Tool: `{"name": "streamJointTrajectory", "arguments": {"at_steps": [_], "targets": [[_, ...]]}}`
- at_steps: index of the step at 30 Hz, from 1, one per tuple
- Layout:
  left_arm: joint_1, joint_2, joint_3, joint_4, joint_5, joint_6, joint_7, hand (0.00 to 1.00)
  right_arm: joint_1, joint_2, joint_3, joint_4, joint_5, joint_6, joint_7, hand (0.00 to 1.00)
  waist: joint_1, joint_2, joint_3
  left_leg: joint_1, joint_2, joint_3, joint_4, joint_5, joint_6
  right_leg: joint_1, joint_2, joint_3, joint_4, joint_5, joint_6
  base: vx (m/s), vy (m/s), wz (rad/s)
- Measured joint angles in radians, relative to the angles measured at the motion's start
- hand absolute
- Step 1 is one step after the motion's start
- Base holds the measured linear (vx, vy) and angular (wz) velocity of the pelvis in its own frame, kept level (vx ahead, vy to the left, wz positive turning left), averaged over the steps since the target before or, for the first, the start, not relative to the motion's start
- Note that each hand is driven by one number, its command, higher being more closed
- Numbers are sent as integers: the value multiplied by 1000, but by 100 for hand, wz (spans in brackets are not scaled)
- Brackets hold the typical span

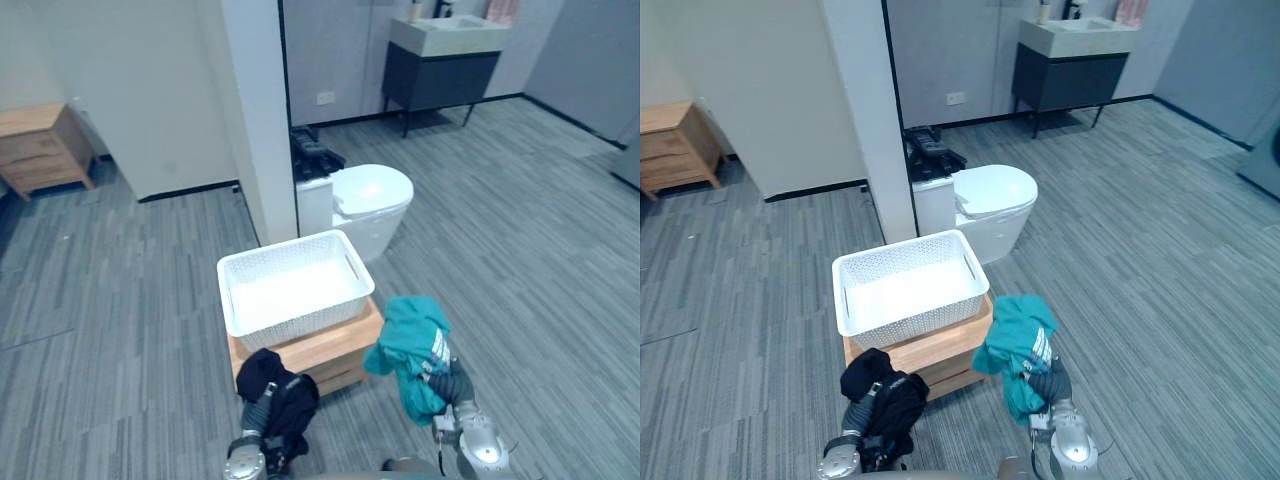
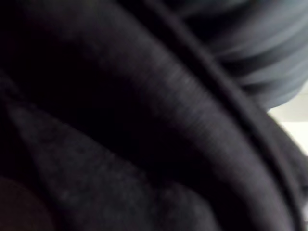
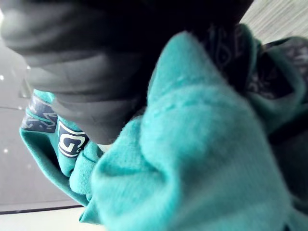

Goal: Tidy the bed and pick cloth on bed and put in laundry

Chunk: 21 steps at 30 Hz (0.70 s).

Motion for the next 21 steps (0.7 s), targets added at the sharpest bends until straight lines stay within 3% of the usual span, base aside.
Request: {"name": "streamJointTrajectory", "arguments": {"at_steps": [2, 3, 4, 6, 10, 13, 15, 16, 17, 18, 19, 20, 21], "targets": [[-5, 1, -1, 1, 13, -2, -14, 100, -45, 5, -14, 24, -1, -10, 5, 100, -3, 2, -2, 50, -71, -9, -283, 62, -19, 6, -9, -3, -25, 10, -4, 182, -117, 0], [-7, 11, -2, 9, 31, -2, -16, 100, -54, 6, -28, 56, -1, -14, 11, 100, 3, -8, -7, 88, -98, -13, -360, 133, 13, 15, -17, 5, -36, 16, -3, 154, -50, 3], [-8, 22, -16, 11, 41, -4, -16, 100, -50, 12, -32, 60, -1, -16, 12, 100, -3, -11, -15, 119, -120, -15, -435, 168, 17, 29, -22, -2, -54, 27, -1, 150, -24, 10], [-21, 52, -39, 11, 41, -9, -19, 100, -34, 23, -48, 63, -1, -16, 12, 100, -4, -33, -25, 144, -149, -20, -517, 210, 22, 27, -29, -6, -74, 31, 3, 126, -1, 19], [-61, 97, -87, 11, 56, -12, -37, 100, -44, 25, -80, 94, -1, -17, 9, 100, -32, -39, -27, 149, -176, -69, -599, 263, 39, 27, -45, -51, -85, 54, 8, 77, 46, 42], [-86, 110, -113, 10, 65, -13, -49, 100, -51, 23, -83, 99, -2, -17, 2, 100, -29, -32, -24, 147, -163, -86, -598, 264, 40, -35, -46, -60, 71, 54, 8, -26, 63, 22], [-88, 135, -115, 10, 65, -15, -60, 100, -76, 31, -62, 96, -4, -17, 2, 100, -33, -54, -8, 180, -157, -102, -600, 262, 43, -147, -65, -20, 354, 66, 27, -84, 50, 25], [-85, 135, -118, 11, 66, -15, -61, 100, -82, 33, -57, 92, -4, -17, 4, 100, -35, -54, -2, 185, -158, -120, -598, 260, 46, -173, -66, 6, 402, 57, 41, -36, -47, 48], [-86, 147, -121, 13, 68, -14, -62, 100, -83, 33, -42, 76, -6, -19, 3, 100, -46, -68, -5, 170, -159, -149, -587, 258, 45, -177, -43, 51, 390, -29, 32, -60, -62, 75], [-90, 153, -119, 13, 69, -15, -60, 100, -83, 32, -30, 43, -13, -20, 3, 100, -58, -77, -7, 142, -167, -182, -578, 257, 44, -154, -17, 92, 282, -65, 28, -88, -77, 92], [-93, 158, -119, 13, 70, -16, -61, 100, -86, 31, -24, 20, -16, -25, 2, 100, -60, -85, -6, 128, -181, -208, -578, 260, 39, -134, -7, 123, 190, -58, 23, -69, -80, 97], [-94, 172, -120, 12, 76, -18, -61, 100, -97, 31, -21, 0, -23, -37, 3, 100, -62, -115, -11, 123, -225, -228, -587, 272, 34, -104, -21, 148, 61, -16, -7, -10, -119, 75], [-103, 162, -116, 40, 75, -12, -57, 100, -135, 5, -26, 6, -25, -33, 3, 100, -54, -99, -3, 127, -228, -229, -593, 287, 31, -88, -36, 132, 23, -4, 16, 24, -88, 52]]}}
